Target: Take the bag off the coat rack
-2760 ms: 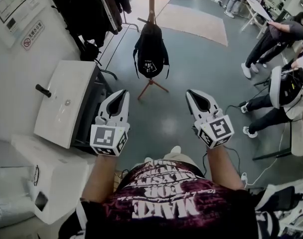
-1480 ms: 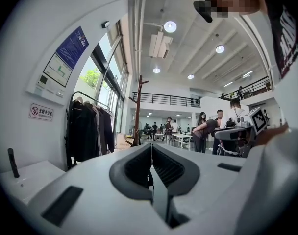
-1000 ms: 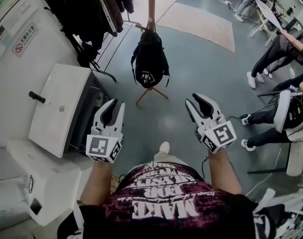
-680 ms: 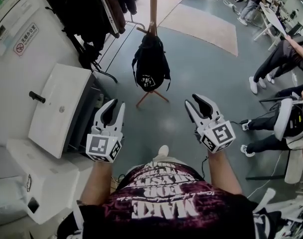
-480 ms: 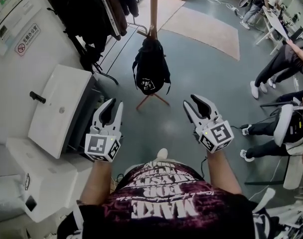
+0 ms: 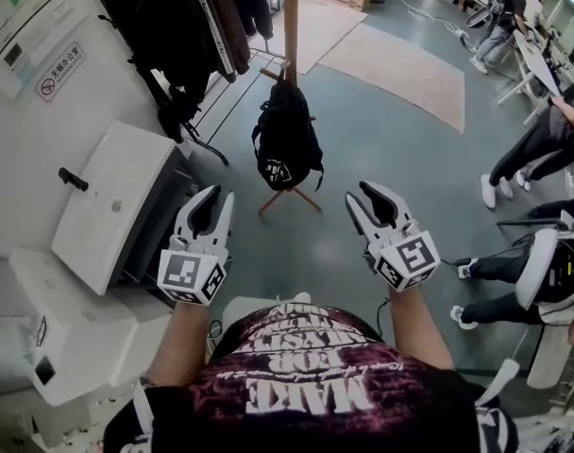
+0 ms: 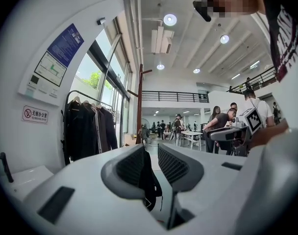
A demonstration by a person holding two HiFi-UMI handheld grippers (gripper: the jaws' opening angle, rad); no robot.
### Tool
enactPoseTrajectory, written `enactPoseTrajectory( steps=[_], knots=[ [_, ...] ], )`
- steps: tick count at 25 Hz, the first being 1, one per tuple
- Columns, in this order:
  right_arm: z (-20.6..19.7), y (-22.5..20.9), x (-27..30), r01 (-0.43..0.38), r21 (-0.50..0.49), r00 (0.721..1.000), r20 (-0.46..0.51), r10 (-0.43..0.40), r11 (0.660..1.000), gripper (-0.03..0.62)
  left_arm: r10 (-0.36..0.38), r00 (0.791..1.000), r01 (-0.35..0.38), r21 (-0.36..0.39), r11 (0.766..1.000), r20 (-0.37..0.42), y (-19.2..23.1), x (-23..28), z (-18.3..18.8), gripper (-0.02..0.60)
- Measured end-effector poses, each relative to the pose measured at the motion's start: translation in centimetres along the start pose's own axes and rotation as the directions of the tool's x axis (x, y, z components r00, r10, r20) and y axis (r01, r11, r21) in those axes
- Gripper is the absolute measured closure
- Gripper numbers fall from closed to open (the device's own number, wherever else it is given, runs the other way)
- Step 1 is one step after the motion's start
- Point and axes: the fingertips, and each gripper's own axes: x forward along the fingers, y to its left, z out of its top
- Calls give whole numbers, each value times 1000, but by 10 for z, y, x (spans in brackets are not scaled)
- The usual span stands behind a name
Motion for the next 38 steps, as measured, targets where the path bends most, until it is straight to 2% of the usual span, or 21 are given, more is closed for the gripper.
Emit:
enactPoseTrajectory(
  steps=[6,14,25,38],
  knots=[
    [-10,-13,0,-5,41,1000,8,5,999,456,7,998,-5,21,1000,-57,-10,8,-11,502],
    [-22,-18,11,-15,62,1000,-3,15,998,456,1,996,1,29,1000,-84,-6,18,-16,502],
    [-13,-36,27,31,26,999,-22,-31,999,456,-66,997,67,38,997,-48,5,64,-7,501],
    [-13,-46,60,57,22,997,-57,-55,998,456,-52,997,52,9,999,-63,47,94,-16,502]
  ],
)
